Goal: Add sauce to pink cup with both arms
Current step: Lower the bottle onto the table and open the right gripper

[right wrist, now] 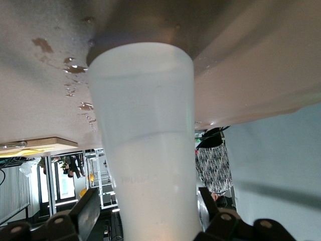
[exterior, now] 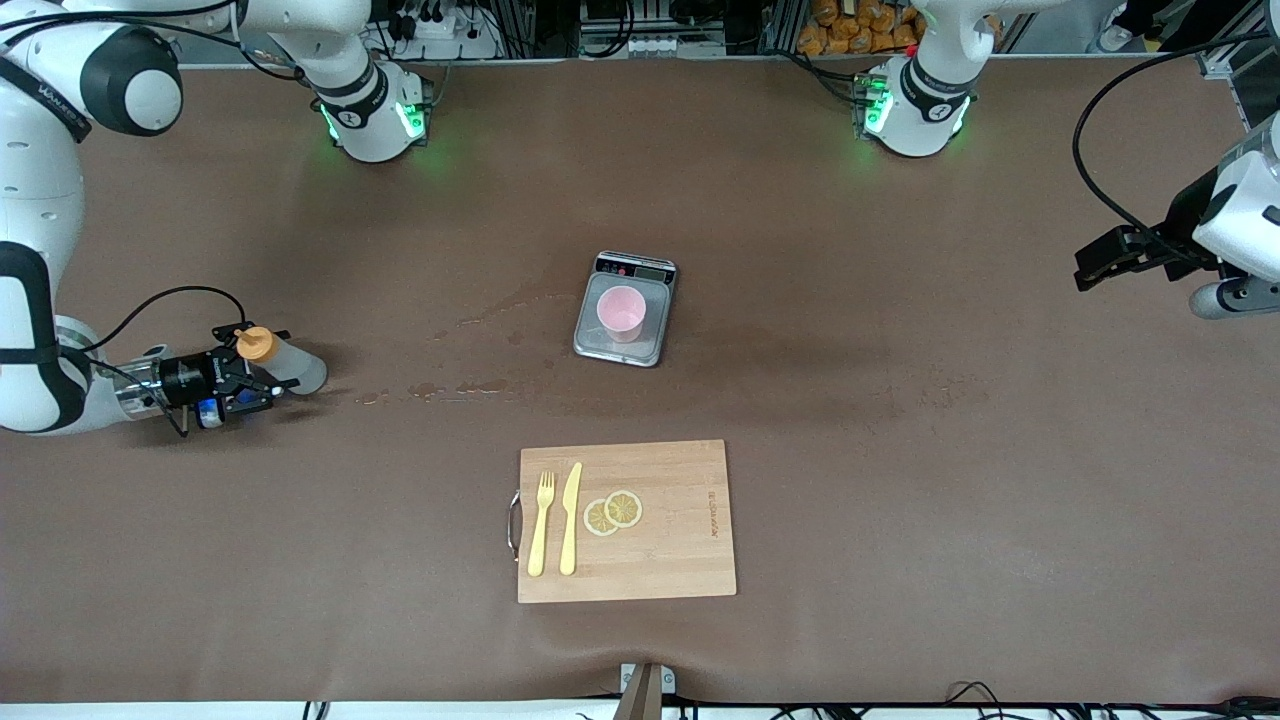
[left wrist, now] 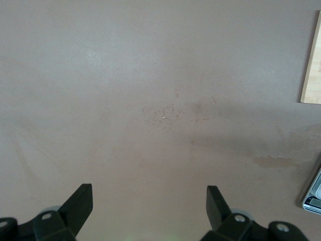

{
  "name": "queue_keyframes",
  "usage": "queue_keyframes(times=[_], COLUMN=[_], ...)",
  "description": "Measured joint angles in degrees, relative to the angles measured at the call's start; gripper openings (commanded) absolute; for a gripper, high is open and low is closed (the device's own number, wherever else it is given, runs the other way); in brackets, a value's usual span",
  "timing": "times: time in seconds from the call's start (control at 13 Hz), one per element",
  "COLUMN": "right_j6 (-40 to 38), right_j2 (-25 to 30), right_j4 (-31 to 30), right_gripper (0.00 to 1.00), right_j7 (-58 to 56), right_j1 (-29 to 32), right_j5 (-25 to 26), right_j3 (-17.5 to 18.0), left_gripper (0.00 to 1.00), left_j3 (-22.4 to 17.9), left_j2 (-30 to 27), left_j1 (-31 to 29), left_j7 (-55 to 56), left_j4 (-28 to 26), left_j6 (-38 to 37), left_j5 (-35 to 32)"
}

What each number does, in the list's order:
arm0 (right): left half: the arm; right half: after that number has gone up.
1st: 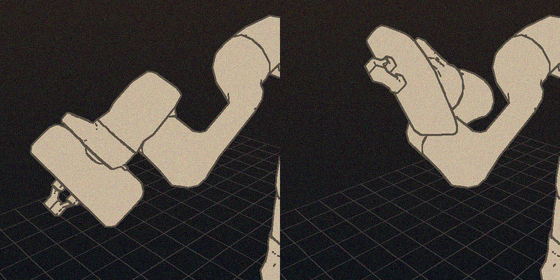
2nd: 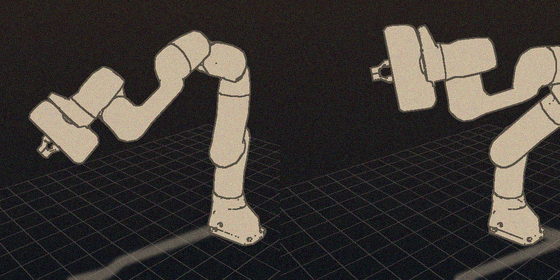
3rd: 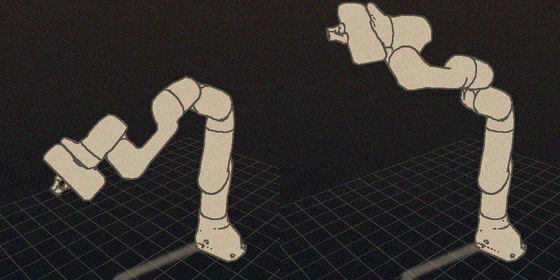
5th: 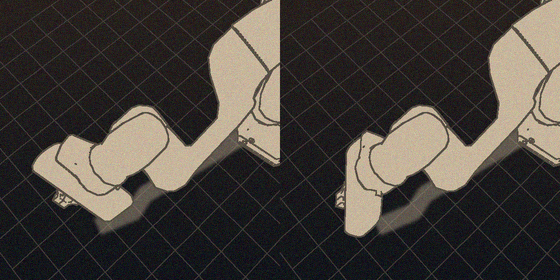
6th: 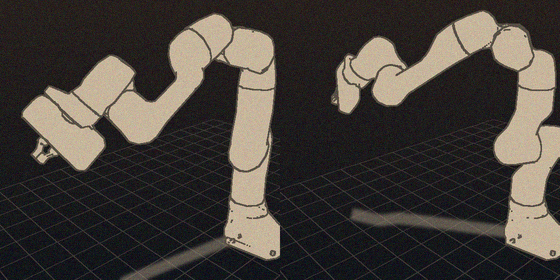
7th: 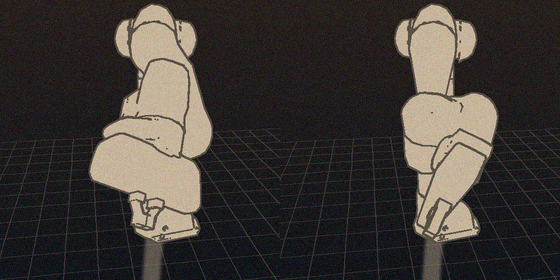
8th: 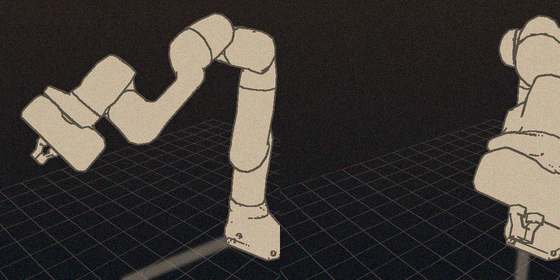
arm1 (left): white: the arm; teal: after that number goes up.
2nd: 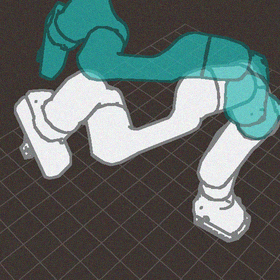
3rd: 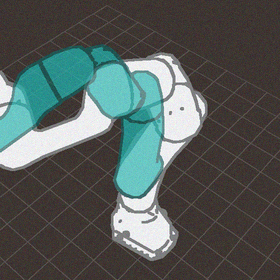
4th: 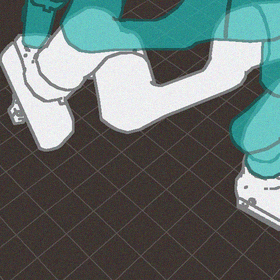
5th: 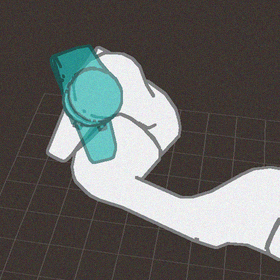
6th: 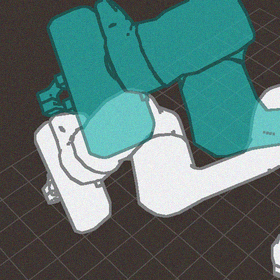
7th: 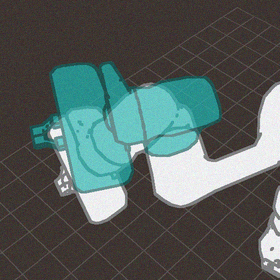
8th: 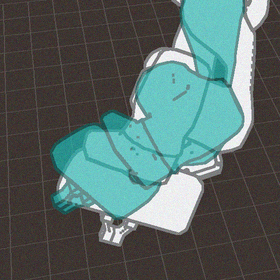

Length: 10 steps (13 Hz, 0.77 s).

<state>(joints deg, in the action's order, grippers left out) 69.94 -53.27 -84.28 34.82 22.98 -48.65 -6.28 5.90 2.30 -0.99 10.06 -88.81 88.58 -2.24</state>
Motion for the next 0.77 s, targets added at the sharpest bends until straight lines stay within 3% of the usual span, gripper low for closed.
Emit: queue_keyframes(times=[0.77], right_j6=[-10.5], right_j2=[0.8], right_j4=[20.9], right_gripper=[1.00], right_j7=[24.9], right_j1=[0.0], right_j5=[0.4], right_j3=[0.0], left_gripper=[1.00], left_j3=[0.3], left_j2=[0.0], left_j1=[0.1], left_j7=[0.0], left_j4=[0.2], left_j6=[0.0], left_j5=[0.0])
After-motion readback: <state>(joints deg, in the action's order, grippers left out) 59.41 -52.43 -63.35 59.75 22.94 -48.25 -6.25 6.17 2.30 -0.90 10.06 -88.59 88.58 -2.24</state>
